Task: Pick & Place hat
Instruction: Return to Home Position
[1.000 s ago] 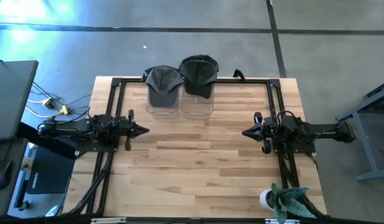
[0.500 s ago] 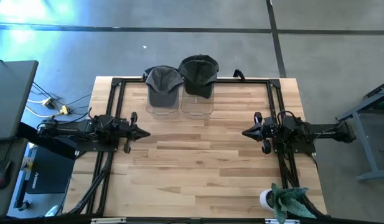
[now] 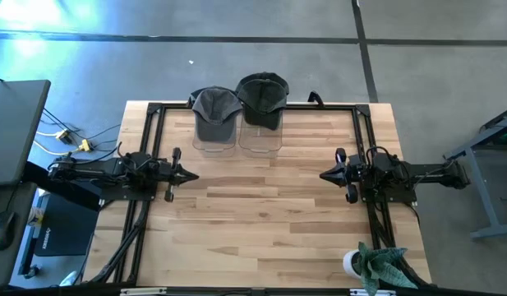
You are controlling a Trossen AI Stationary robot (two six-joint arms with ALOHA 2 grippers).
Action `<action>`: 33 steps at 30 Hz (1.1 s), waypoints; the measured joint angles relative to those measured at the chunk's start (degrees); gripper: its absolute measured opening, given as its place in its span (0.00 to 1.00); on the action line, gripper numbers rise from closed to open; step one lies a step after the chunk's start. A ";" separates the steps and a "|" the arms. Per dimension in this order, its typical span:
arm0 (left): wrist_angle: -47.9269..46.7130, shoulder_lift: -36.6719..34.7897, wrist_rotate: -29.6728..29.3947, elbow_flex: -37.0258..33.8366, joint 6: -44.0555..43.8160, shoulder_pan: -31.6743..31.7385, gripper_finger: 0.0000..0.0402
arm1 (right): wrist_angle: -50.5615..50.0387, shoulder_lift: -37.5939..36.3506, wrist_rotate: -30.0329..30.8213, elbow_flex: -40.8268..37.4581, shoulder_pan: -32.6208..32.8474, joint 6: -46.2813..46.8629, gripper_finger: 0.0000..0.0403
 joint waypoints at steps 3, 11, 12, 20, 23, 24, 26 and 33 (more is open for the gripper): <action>-0.06 -1.18 -0.28 -0.02 1.32 -0.79 0.00 | 0.00 0.02 0.00 0.00 0.00 0.00 0.03; -0.22 -2.65 0.52 -0.04 -0.24 6.45 0.00 | -0.02 0.00 0.01 0.00 0.00 0.00 0.03; -0.24 -2.65 0.63 -0.04 -0.87 7.24 0.00 | 0.02 -0.02 0.00 0.00 0.00 -0.02 0.03; 0.23 -2.60 0.70 -0.10 -1.35 8.24 0.00 | 0.00 -0.02 0.01 0.00 0.00 -0.01 0.03; 1.55 -1.52 0.74 -0.31 -1.38 8.24 0.00 | 0.00 -0.02 0.00 0.00 0.00 0.00 0.03; 1.58 -1.40 0.74 -0.33 -1.38 8.24 0.00 | 0.00 -0.02 0.01 0.00 0.00 0.00 0.03; 1.70 -1.44 0.76 -0.33 -1.38 8.24 0.00 | 0.00 -0.02 0.00 0.00 0.00 0.00 0.03; 1.92 -1.46 0.92 -0.33 -1.40 8.24 0.00 | 0.00 -0.02 0.02 0.00 -0.02 0.00 0.03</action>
